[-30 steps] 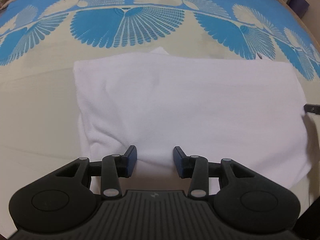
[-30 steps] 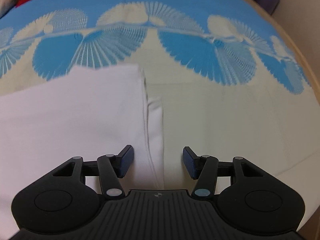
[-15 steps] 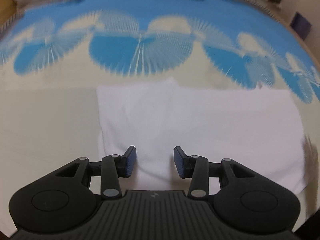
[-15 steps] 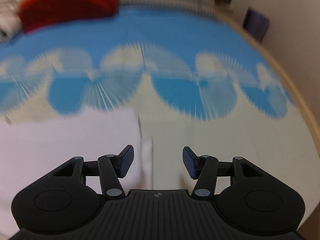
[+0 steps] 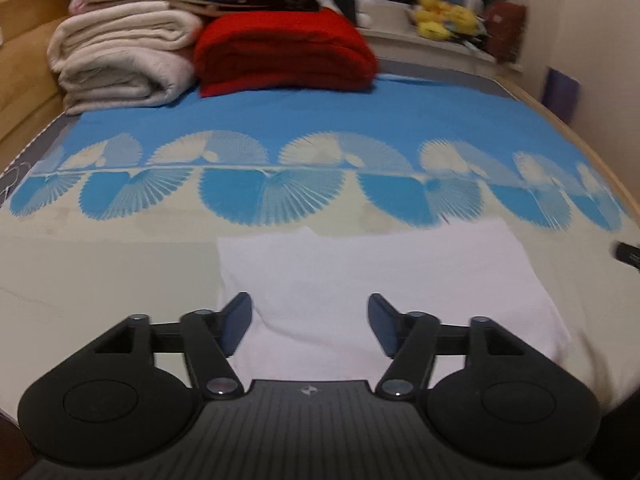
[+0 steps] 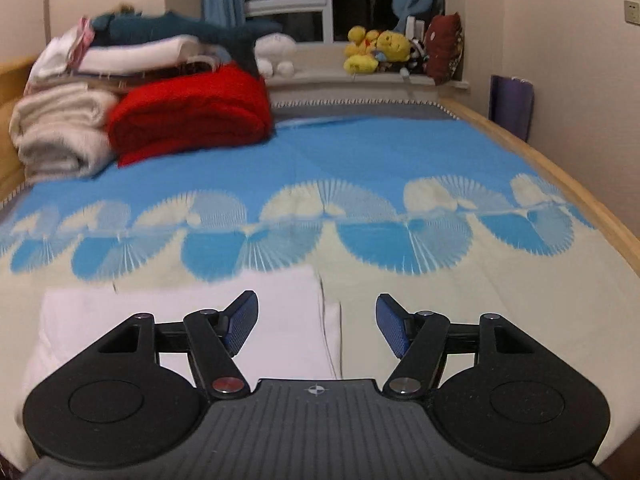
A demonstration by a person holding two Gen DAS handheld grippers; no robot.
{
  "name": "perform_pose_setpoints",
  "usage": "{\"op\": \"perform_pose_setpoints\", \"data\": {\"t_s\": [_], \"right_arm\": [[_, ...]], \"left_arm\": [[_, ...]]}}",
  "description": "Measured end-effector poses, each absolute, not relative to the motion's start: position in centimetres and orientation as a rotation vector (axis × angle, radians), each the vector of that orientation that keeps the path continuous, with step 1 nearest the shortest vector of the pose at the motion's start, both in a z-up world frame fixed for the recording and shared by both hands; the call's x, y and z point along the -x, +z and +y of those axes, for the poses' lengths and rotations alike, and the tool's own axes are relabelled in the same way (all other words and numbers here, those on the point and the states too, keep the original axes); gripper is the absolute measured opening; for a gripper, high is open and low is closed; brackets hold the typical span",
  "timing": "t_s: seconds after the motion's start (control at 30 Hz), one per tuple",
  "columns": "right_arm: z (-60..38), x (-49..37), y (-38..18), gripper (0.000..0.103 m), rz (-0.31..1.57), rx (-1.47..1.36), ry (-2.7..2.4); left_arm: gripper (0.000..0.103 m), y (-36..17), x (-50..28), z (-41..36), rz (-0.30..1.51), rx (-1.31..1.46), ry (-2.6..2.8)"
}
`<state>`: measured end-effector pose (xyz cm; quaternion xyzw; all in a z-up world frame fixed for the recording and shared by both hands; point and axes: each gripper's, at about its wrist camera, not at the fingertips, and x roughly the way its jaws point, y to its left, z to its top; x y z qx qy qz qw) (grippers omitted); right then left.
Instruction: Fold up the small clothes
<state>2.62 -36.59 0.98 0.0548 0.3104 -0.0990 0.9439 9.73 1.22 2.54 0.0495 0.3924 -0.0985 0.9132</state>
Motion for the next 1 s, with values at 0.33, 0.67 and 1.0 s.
{"op": "perform_pose_setpoints", "data": {"t_s": [0.33,0.67,1.0], "right_arm": [[-35.8,-1.2,-3.1,0.067,0.703,0.004,-0.182],[-37.1,-0.6,-3.5,0.070,0.735,-0.049,-0.189],[-35.8,-1.2,-3.9,0.071,0.752,0.011,-0.159]], "left_arm": [[0.058,-6.2,-4.1,-0.8,0.964,-0.126,-0.238],[0.049,-8.2,-5.3,-1.0,1.006,-0.143,-0.212],[0.049,-8.3,-5.9,-0.5,1.022,-0.110,-0.206]]}}
